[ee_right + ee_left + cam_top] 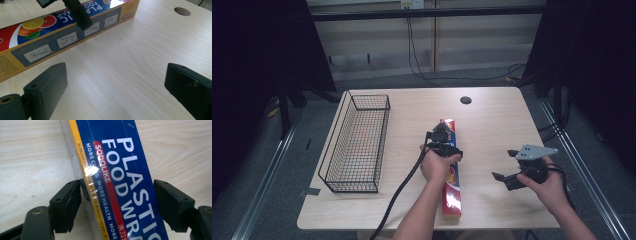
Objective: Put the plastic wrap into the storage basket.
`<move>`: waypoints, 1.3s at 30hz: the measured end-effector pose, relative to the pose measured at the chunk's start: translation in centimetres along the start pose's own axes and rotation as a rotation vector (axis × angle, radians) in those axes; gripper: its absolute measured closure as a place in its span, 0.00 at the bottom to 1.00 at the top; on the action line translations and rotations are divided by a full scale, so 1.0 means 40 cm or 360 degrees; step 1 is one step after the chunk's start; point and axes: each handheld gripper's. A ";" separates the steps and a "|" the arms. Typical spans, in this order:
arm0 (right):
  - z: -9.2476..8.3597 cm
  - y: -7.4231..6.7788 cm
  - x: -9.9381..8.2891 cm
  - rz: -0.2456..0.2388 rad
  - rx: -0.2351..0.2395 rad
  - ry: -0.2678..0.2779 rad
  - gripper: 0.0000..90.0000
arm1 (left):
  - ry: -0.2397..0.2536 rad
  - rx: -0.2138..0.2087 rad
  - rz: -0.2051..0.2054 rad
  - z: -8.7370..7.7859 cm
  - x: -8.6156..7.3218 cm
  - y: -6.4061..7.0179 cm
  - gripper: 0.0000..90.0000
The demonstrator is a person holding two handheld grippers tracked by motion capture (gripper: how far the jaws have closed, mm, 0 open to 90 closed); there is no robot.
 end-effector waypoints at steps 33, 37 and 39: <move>-0.002 0.010 -0.001 0.0015 -0.0008 0.0015 0.05 | -0.0203 0.0350 -0.0005 -0.175 0.052 -0.049 0.49; 0.001 0.010 -0.001 0.0015 -0.0005 0.0015 0.05 | -0.0205 0.0338 -0.0010 -0.201 0.055 -0.062 0.49; 0.002 0.011 0.000 0.0013 -0.0005 0.0019 0.05 | -0.0200 0.0338 -0.0008 -0.212 0.055 -0.069 0.49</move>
Point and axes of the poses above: each handheld gripper's, and its own axes: z roughly forward along the jaws, x roughly out of its top, y roughly to its right, and after that the axes turned 10 degrees about z, right-handed
